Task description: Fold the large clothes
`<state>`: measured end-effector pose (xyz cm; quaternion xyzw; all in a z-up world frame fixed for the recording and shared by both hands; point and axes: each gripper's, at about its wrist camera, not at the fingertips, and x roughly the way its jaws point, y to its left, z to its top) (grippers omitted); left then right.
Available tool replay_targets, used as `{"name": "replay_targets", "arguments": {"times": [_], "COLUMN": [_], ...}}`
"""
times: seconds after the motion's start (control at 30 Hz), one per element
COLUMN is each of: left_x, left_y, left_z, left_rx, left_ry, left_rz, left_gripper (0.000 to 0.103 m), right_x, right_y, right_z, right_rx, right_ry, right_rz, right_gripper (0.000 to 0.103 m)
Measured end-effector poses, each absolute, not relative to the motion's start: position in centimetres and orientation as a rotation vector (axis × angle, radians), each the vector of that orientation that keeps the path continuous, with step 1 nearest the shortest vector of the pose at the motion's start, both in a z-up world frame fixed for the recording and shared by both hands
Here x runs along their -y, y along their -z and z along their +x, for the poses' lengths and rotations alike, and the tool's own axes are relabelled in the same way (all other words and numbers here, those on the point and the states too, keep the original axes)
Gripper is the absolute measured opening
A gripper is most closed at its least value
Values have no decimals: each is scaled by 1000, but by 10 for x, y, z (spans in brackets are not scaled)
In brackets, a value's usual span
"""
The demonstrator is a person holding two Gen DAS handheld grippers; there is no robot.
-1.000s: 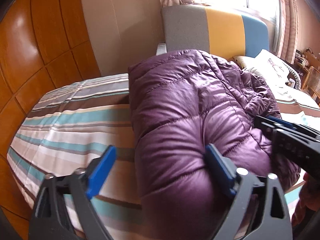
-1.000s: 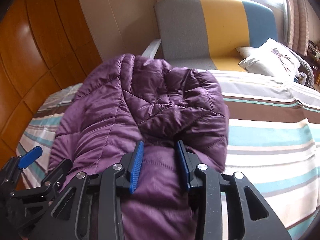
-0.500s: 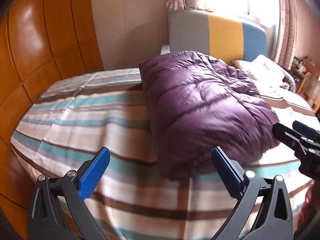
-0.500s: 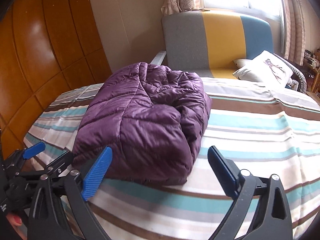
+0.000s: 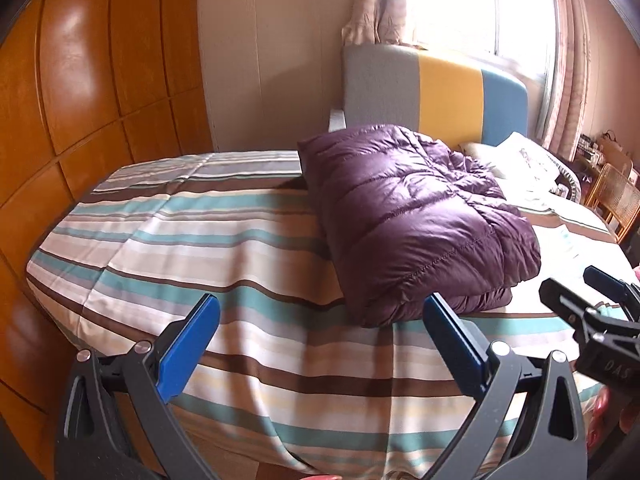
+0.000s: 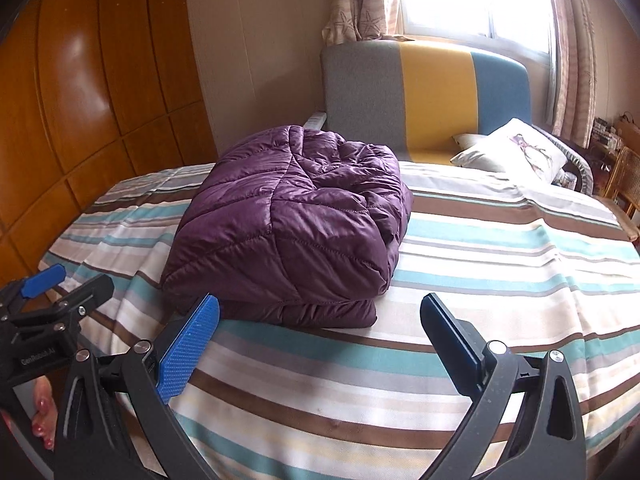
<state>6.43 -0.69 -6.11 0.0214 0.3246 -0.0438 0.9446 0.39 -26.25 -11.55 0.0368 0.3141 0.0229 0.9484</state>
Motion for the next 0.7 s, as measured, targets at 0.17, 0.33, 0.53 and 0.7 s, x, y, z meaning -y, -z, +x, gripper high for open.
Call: {"name": "replay_targets", "arguments": {"times": [0.17, 0.33, 0.53, 0.7], "left_x": [11, 12, 14, 14], "left_y": [60, 58, 56, 56], "left_z": [61, 58, 57, 57], "left_rx": [-665, -661, -657, -659], "left_ry": [97, 101, 103, 101], "left_rz": [61, 58, 63, 62], "left_gripper": [101, 101, 101, 101], "right_x": [262, 264, 263, 263], "right_y": [112, 111, 111, 111], "right_z": [0, -1, -2, -2], "right_rx": [-628, -628, -630, -627], "right_ry": [-34, -25, -28, -25], "right_rz": [60, 59, 53, 58], "right_gripper": [100, 100, 100, 100]}}
